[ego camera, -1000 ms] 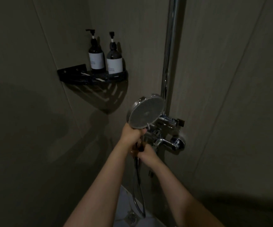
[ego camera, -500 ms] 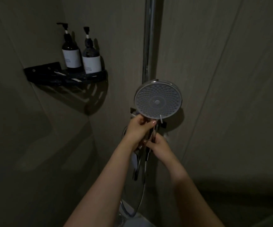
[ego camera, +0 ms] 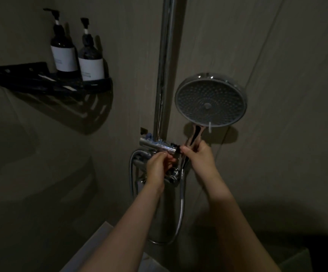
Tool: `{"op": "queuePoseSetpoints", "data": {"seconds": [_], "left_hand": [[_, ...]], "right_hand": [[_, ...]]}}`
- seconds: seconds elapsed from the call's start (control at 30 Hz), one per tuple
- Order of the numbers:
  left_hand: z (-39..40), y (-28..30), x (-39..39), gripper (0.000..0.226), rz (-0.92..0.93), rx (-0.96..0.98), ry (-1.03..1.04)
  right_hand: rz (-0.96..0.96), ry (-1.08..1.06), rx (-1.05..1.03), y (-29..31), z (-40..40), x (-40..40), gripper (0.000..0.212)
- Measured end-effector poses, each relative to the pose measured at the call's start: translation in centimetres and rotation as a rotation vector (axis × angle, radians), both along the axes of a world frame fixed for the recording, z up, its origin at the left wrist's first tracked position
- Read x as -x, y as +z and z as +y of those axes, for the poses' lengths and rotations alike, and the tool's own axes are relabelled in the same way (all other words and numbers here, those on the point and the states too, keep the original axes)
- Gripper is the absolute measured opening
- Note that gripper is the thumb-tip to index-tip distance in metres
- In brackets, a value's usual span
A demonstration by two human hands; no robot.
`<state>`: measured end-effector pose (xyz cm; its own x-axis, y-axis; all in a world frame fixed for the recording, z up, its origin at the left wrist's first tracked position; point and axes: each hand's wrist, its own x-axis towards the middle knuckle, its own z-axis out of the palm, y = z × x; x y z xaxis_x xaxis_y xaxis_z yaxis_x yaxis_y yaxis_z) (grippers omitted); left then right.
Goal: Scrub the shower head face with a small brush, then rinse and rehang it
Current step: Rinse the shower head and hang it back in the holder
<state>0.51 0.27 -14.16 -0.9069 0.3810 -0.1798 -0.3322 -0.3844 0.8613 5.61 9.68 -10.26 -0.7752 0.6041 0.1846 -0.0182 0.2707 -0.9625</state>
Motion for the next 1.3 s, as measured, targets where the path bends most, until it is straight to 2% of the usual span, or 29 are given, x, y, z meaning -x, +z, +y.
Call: {"op": "queuePoseSetpoints", "data": {"seconds": [0.1,0.2,0.33,0.4,0.5,0.77,1.0,1.2,1.3], "left_hand": [[0.1,-1.5,-1.0,0.02,0.042,0.101,-0.114],[0.1,-2.4,-1.6,0.021,0.056,0.097,-0.23],[0.9,-1.6,-0.9,0.01,0.134,0.216,-0.116],[1.5,-0.9,-0.8,0.019,0.139,0.261,-0.058],[1.9,-0.2,-1.3,0.015,0.092,0.28,-0.003],[1.7,-1.0,-0.8,0.012,0.119,0.375,0.051],[1.6,-2.6,-0.9,0.022,0.114,0.46,0.056],[1.1,-2.1,-1.1,0.027,0.124,0.334,0.088],[1.1,-1.8,-1.0,0.025,0.162,0.359,0.091]], "right_hand": [[0.024,-0.006,-0.01,1.7,0.2,0.6,0.027],[0.04,-0.036,-0.046,3.0,0.3,1.4,0.026],[0.041,-0.013,-0.085,4.6,0.0,1.9,0.026],[0.042,-0.005,-0.095,5.3,-0.3,2.1,0.026],[0.05,0.003,-0.075,5.7,-0.6,2.7,0.026],[0.037,0.044,-0.044,4.9,-1.8,3.9,0.024],[-0.016,0.095,-0.027,2.7,-1.6,3.2,0.026],[-0.033,0.093,-0.029,2.2,-1.6,3.6,0.028],[-0.032,0.089,-0.036,2.2,-1.6,3.5,0.027]]}}
